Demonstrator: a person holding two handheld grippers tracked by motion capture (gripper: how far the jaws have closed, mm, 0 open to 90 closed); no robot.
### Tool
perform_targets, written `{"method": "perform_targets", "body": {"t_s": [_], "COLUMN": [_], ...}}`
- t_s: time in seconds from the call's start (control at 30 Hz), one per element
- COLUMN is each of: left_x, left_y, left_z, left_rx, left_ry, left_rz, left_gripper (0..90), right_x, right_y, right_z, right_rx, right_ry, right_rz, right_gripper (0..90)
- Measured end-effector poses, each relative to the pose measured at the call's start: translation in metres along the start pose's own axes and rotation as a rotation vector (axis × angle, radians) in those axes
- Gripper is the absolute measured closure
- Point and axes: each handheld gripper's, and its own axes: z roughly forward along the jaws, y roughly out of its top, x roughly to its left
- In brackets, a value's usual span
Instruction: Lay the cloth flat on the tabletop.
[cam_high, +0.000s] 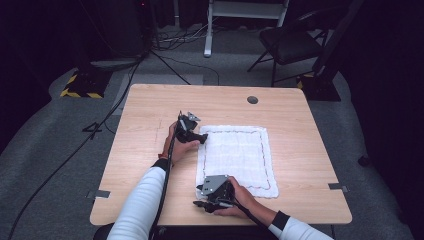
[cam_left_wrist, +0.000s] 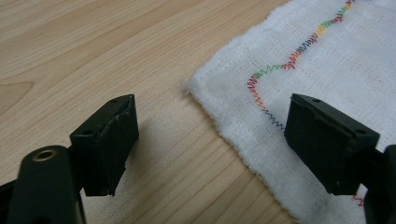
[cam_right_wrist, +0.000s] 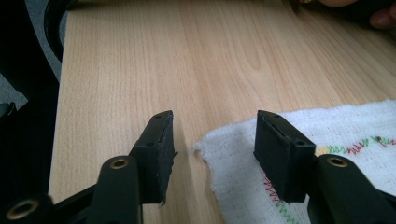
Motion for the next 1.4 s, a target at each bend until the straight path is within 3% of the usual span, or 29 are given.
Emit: {"method": "perform_targets", "body": {"t_s": [0.13,0.27,0.33,0.4,0.47,0.7,0.97,1.07,1.23,1.4], "left_x": [0.001,0.002,0.003,0.002,0.002,0.007,0.006,0.009,0.015,0.025], "left_y": [0.003,0.004,0.005,0.005,0.005,0.001,-0.005,-0.007,-0.011,-0.021], "left_z": [0.003,0.003,0.000,-0.001,-0.002,-0.005,-0.017,-0.026,-0.042,-0.056], "left_rx": [0.006,0.009,-0.001,-0.004,-0.002,-0.008,0.014,0.014,0.024,0.015], "left_ry": [-0.003,-0.023,-0.058,-0.085,-0.105,-0.177,-0.148,-0.139,-0.103,-0.091], "left_rz": [-0.003,0.023,0.052,0.057,0.065,0.036,0.081,0.075,0.106,0.086], "left_gripper": [14.1,16.1,29.3,46.8,57.7,80.7,84.6,84.8,85.0,85.1], "right_x": [-0.003,-0.006,-0.006,-0.006,-0.007,-0.008,-0.003,-0.001,0.003,0.004], "right_y": [-0.002,-0.003,-0.003,-0.004,-0.004,-0.004,-0.003,-0.001,0.005,0.012], "right_z": [-0.001,-0.003,-0.003,-0.003,-0.003,-0.004,-0.005,-0.005,-0.005,-0.006], "right_rx": [-0.002,0.002,0.000,0.005,0.005,0.003,0.004,-0.001,-0.019,-0.038], "right_ry": [-0.009,-0.023,-0.039,-0.054,-0.059,-0.064,-0.047,-0.044,-0.041,-0.033], "right_rz": [0.019,0.034,0.042,0.039,0.045,0.053,0.029,0.022,0.019,0.025], "right_gripper": [57.8,70.3,76.0,81.0,83.9,86.3,86.9,87.0,87.0,87.3]}}
